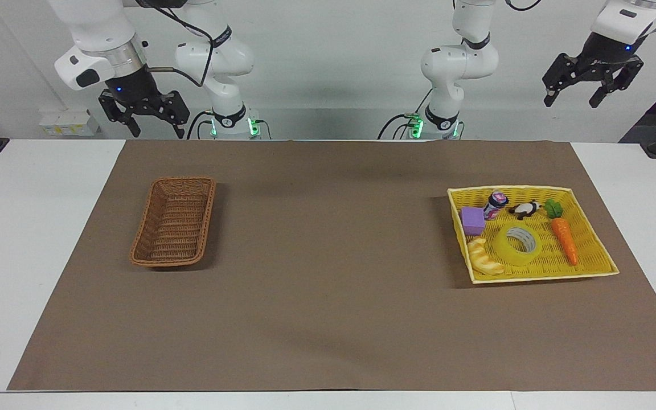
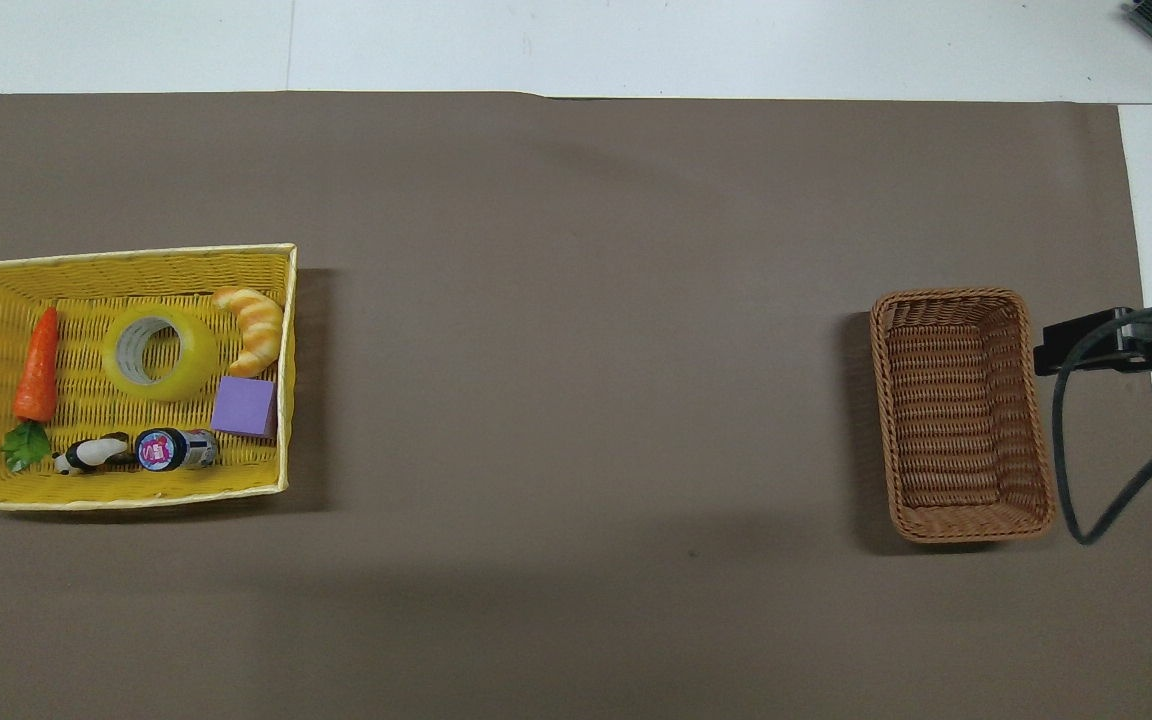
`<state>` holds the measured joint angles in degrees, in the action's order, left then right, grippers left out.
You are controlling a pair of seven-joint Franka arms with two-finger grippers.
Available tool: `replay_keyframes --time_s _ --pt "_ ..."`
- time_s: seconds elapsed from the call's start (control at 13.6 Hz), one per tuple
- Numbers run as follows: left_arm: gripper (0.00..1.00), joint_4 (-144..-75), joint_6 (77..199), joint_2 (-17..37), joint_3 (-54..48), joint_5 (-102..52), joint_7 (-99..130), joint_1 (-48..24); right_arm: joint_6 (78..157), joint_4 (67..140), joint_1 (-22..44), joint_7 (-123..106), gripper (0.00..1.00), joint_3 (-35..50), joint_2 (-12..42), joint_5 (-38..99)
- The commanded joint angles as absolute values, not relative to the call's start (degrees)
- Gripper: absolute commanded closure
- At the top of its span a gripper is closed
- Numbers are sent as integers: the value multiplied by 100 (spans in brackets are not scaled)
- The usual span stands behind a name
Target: Move tape to another basket
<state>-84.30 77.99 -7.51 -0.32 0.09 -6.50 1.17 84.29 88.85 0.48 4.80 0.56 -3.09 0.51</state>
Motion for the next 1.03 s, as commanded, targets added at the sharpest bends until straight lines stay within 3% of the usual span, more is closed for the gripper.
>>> replay_keyframes --time_s 0.0,0.37,0.74,0.96 --pt "0 -8508 7953 -844 -53 53 -668 141 8367 8842 35 360 0 62 -281 44" --pt "0 -8578 8551 -765 -44 -9 -834 141 8367 8868 44 360 0 70 -299 44" --pt "0 -9227 9262 -633 -44 -96 -1317 343 8358 8877 53 360 0 70 -308 44" --pt "0 -9395 9623 -239 -44 -97 -1406 571 8341 8886 44 360 0 70 -308 44"
